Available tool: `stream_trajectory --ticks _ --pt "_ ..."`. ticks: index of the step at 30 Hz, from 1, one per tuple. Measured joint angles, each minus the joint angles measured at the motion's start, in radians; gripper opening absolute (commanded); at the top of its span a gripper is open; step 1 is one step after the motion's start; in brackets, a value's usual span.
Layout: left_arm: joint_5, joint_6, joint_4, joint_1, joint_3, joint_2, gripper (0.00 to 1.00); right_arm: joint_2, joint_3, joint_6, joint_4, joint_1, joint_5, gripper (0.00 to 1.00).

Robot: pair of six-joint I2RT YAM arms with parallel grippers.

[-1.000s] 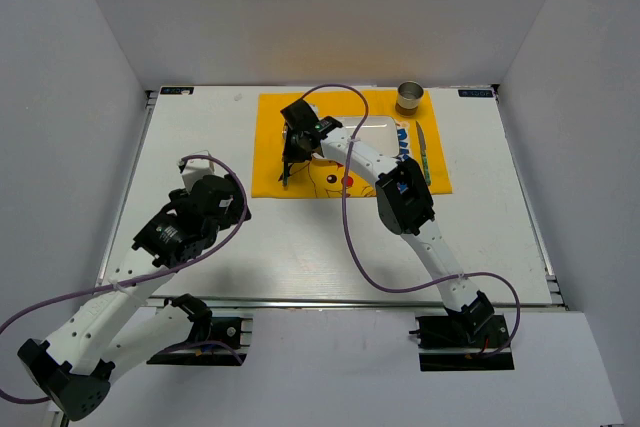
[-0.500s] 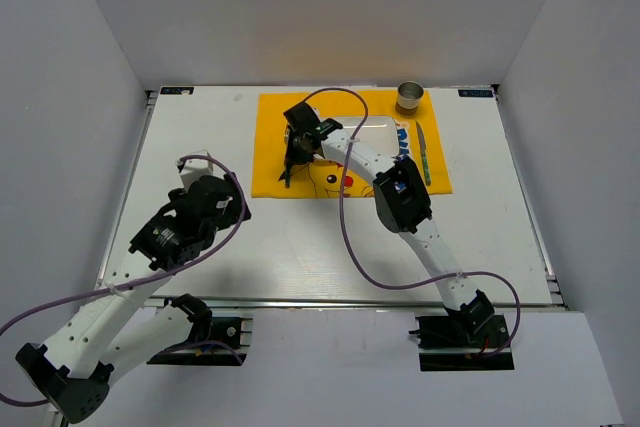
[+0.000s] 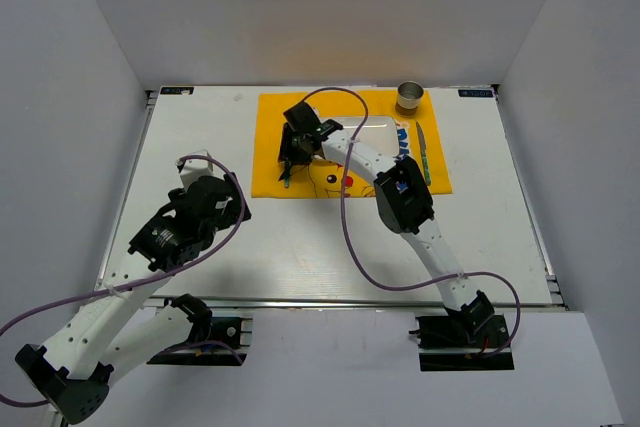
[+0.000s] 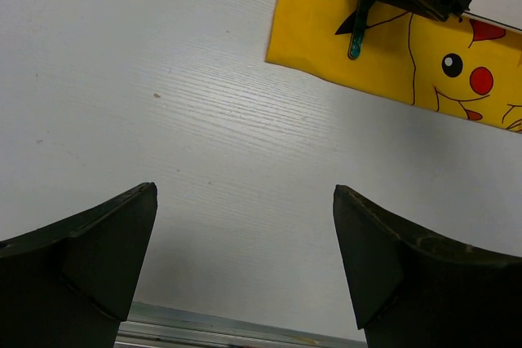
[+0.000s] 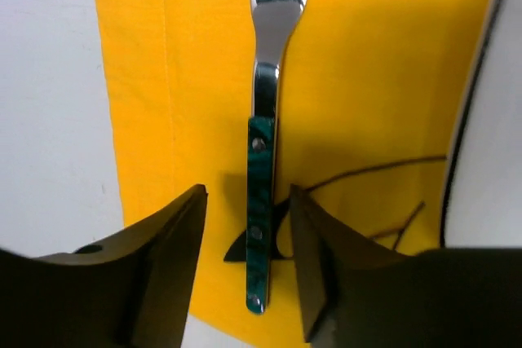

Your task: Set the dinner table for one person

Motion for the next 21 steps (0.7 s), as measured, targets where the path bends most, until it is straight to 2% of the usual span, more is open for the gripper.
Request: stream_trajectory --ticks 1,2,7,8,11,17,21 --pt "0.0 0.0 0.0 0.0 0.0 0.0 0.98 -0.016 -0.019 0.0 0.013 0.002 0.002 0.67" --pt "0.0 0.0 0.0 0.0 0.0 0.0 0.98 -0.035 -0.039 0.005 0.012 0.006 0.008 0.74" --pt "-0.002 -0.006 0.0 0.0 0.0 -0.008 0.98 -0.137 -0.084 -0.001 0.005 0.026 0.039 0.84" --pt "-0.004 -0.008 -0.001 0.0 0.0 -0.013 0.98 -0.169 -0.097 -0.008 0.008 0.031 0.048 0.89" --pt "-0.017 -0.012 -0.002 -0.001 0.0 -0.026 0.98 -0.329 -0.206 -0.041 0.029 0.042 0.082 0.89" --pt "-0.055 -0.025 -0.09 0.0 0.107 0.042 0.98 -0.958 -0.724 -0.211 0.076 0.053 0.259 0.89" --pt "-0.088 -0.008 -0.152 0.0 0.251 0.061 0.98 -1.352 -0.935 -0.265 0.01 0.052 0.402 0.89"
